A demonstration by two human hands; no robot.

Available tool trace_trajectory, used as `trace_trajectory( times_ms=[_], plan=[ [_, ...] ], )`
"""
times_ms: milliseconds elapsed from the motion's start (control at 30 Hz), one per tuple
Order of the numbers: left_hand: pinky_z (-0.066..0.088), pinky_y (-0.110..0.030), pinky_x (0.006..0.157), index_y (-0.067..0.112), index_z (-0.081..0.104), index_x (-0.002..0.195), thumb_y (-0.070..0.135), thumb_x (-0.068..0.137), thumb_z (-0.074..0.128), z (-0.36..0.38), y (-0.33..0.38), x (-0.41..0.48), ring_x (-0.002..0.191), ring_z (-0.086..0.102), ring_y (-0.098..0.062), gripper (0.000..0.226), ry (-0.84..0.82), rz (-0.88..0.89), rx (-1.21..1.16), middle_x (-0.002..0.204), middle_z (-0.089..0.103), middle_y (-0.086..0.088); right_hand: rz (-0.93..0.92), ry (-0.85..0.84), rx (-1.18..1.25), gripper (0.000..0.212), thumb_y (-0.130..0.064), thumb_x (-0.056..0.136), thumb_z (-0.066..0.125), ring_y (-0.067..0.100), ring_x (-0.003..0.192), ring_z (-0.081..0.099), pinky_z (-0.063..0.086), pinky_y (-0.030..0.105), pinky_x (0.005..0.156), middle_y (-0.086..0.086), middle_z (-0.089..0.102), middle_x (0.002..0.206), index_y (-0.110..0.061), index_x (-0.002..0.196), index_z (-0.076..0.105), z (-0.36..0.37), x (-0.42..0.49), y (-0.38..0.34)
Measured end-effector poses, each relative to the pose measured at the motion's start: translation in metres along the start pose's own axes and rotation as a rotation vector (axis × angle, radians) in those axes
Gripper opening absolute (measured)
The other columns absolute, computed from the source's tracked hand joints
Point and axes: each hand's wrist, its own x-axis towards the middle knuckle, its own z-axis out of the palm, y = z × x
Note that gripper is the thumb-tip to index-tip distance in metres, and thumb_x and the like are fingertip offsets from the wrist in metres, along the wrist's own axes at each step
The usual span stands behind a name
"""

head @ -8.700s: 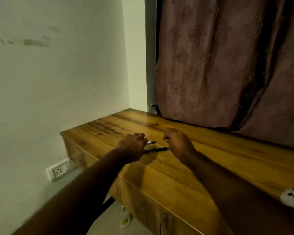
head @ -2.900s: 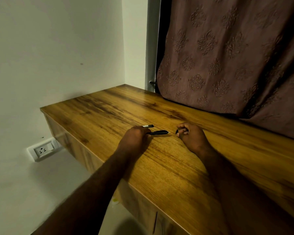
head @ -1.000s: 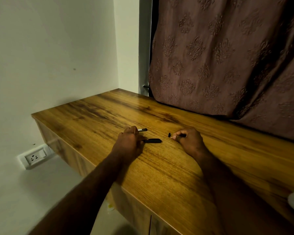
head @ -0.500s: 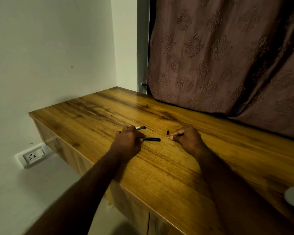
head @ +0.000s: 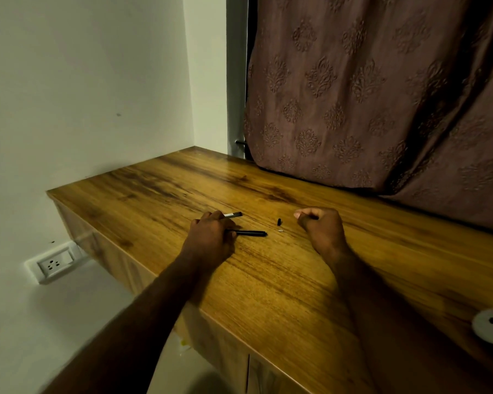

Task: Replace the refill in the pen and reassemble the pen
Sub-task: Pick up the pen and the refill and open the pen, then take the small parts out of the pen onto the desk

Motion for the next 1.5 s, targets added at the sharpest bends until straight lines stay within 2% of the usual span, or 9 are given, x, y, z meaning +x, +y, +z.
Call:
trace_trajectory(
  times_ms=[167, 300, 467, 600, 867, 1100, 1267, 1400, 1500],
  plan=[
    [0.047, -0.038, 0.079, 0.019, 0.067, 0.104, 0.042, 0.083, 0.038, -0.004, 0.002, 0.001, 0.094, 0.053, -0.023, 0.043, 0.112, -0.011, -0.082, 0.1, 0.061, -0.005, -0.187, 0.045, -0.023, 0.007, -0.022, 0.086, 0.07, 0.01, 0.082, 0.067, 0.053, 0.029, 0.078, -0.005, 0.072, 0.084, -0.019, 0.089, 0.075, 0.02, -0.015, -0.02],
    [0.054, -0.044, 0.082, 0.012, 0.069, 0.097, 0.027, 0.088, 0.057, -0.007, -0.024, 0.009, 0.091, 0.063, -0.025, 0.021, 0.31, -0.363, -0.487, 0.095, 0.066, -0.007, -0.365, -0.084, -0.164, 0.014, -0.019, 0.09, 0.065, 0.014, 0.082, 0.066, 0.052, 0.028, 0.075, 0.002, 0.073, 0.088, -0.01, 0.092, 0.075, 0.039, -0.031, -0.029],
    [0.057, -0.038, 0.066, 0.017, 0.07, 0.077, 0.007, 0.087, 0.062, -0.019, -0.035, 0.024, 0.079, 0.066, -0.024, 0.017, 0.22, -0.691, -0.977, 0.081, 0.068, -0.007, -0.358, -0.069, -0.208, 0.019, -0.015, 0.094, 0.058, 0.015, 0.097, 0.065, 0.05, 0.026, 0.086, 0.004, 0.072, 0.104, -0.008, 0.105, 0.072, 0.043, -0.027, -0.025],
    [0.057, -0.044, 0.072, 0.011, 0.072, 0.083, 0.013, 0.079, 0.071, -0.013, -0.038, 0.038, 0.077, 0.067, -0.026, 0.004, 0.022, -0.58, -0.834, 0.084, 0.07, -0.013, -0.359, -0.083, -0.207, 0.02, -0.012, 0.093, 0.059, 0.01, 0.095, 0.064, 0.051, 0.026, 0.085, 0.002, 0.073, 0.105, -0.011, 0.107, 0.073, 0.047, -0.024, -0.024],
    [0.042, -0.014, 0.067, 0.014, 0.076, 0.094, 0.021, 0.078, 0.077, -0.008, -0.037, 0.075, 0.08, 0.061, -0.006, 0.017, -0.298, -0.31, -0.291, 0.093, 0.071, 0.002, -0.335, -0.106, -0.229, 0.017, -0.013, 0.091, 0.062, 0.005, 0.086, 0.061, 0.043, 0.015, 0.071, -0.001, 0.074, 0.101, -0.012, 0.102, 0.075, 0.051, -0.02, -0.023],
    [0.042, -0.02, 0.066, 0.011, 0.075, 0.097, 0.019, 0.085, 0.07, -0.006, -0.035, 0.08, 0.081, 0.065, -0.014, 0.015, -0.216, -0.152, -0.067, 0.098, 0.073, -0.006, -0.301, -0.077, -0.171, 0.018, -0.012, 0.091, 0.061, 0.006, 0.087, 0.063, 0.046, 0.017, 0.076, 0.0, 0.074, 0.099, -0.01, 0.104, 0.074, 0.047, -0.021, -0.022],
    [0.056, -0.036, 0.076, 0.015, 0.07, 0.099, 0.02, 0.09, 0.066, -0.014, -0.006, 0.027, 0.085, 0.064, -0.014, 0.011, 0.249, -0.198, -0.413, 0.093, 0.069, 0.0, -0.219, -0.045, 0.01, 0.016, -0.012, 0.093, 0.061, 0.004, 0.081, 0.065, 0.046, 0.013, 0.07, -0.002, 0.073, 0.091, -0.012, 0.102, 0.073, 0.044, -0.022, -0.024],
    [0.057, -0.041, 0.074, 0.023, 0.069, 0.098, 0.016, 0.093, 0.061, -0.016, 0.023, -0.018, 0.079, 0.067, -0.008, 0.012, 0.238, -0.203, -0.661, 0.086, 0.071, 0.007, -0.12, -0.061, 0.212, 0.015, -0.015, 0.096, 0.056, 0.004, 0.063, 0.058, 0.046, 0.023, 0.063, -0.002, 0.069, 0.077, -0.014, 0.094, 0.071, 0.052, -0.033, -0.034],
    [0.056, -0.039, 0.069, 0.027, 0.066, 0.102, 0.024, 0.095, 0.057, -0.021, 0.026, -0.029, 0.077, 0.066, -0.006, 0.012, 0.242, -0.09, -0.522, 0.086, 0.071, 0.008, -0.093, -0.127, 0.329, 0.022, -0.022, 0.096, 0.056, 0.009, 0.053, 0.053, 0.042, 0.021, 0.052, 0.005, 0.066, 0.07, -0.007, 0.085, 0.069, 0.061, -0.045, -0.045]
  ],
)
